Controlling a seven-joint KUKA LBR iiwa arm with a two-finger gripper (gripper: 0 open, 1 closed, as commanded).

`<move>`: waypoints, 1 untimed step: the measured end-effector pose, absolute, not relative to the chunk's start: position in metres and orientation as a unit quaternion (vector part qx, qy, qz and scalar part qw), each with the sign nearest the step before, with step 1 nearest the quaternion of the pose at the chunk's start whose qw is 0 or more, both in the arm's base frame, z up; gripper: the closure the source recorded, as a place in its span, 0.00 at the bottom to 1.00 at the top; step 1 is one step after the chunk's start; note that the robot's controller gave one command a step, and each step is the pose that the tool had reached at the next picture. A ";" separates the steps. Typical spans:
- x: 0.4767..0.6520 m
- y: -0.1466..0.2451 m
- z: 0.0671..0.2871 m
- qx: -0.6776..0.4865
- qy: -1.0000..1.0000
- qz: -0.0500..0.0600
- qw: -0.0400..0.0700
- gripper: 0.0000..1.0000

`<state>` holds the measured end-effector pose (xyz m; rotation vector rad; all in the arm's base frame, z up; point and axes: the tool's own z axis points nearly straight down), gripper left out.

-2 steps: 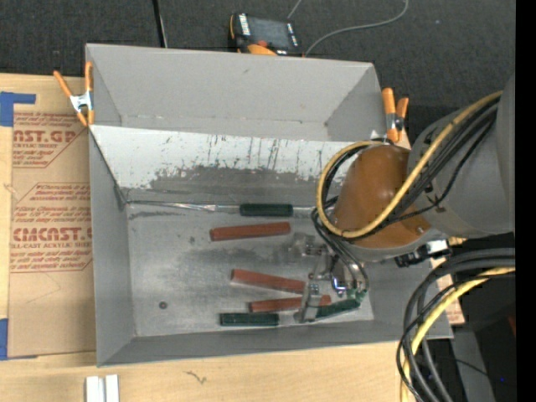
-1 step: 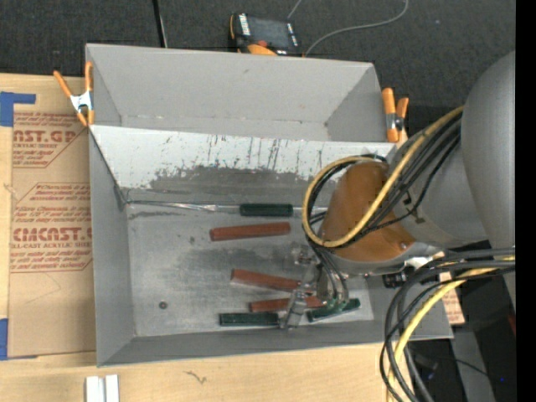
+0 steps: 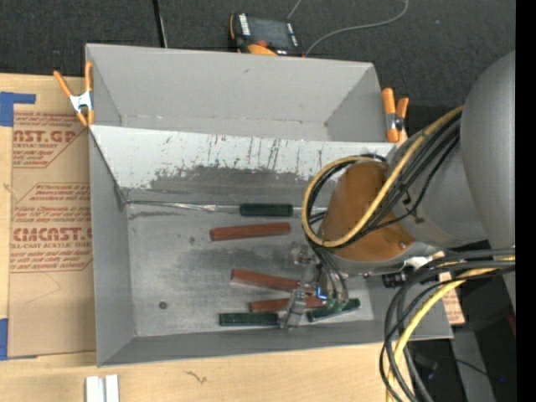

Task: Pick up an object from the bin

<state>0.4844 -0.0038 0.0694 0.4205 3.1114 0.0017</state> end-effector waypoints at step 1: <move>0.484 -0.004 0.069 0.134 0.991 0.001 0.000 1.00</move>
Offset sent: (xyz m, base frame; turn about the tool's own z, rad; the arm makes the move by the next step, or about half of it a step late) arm 0.0000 0.0000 0.0000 0.0000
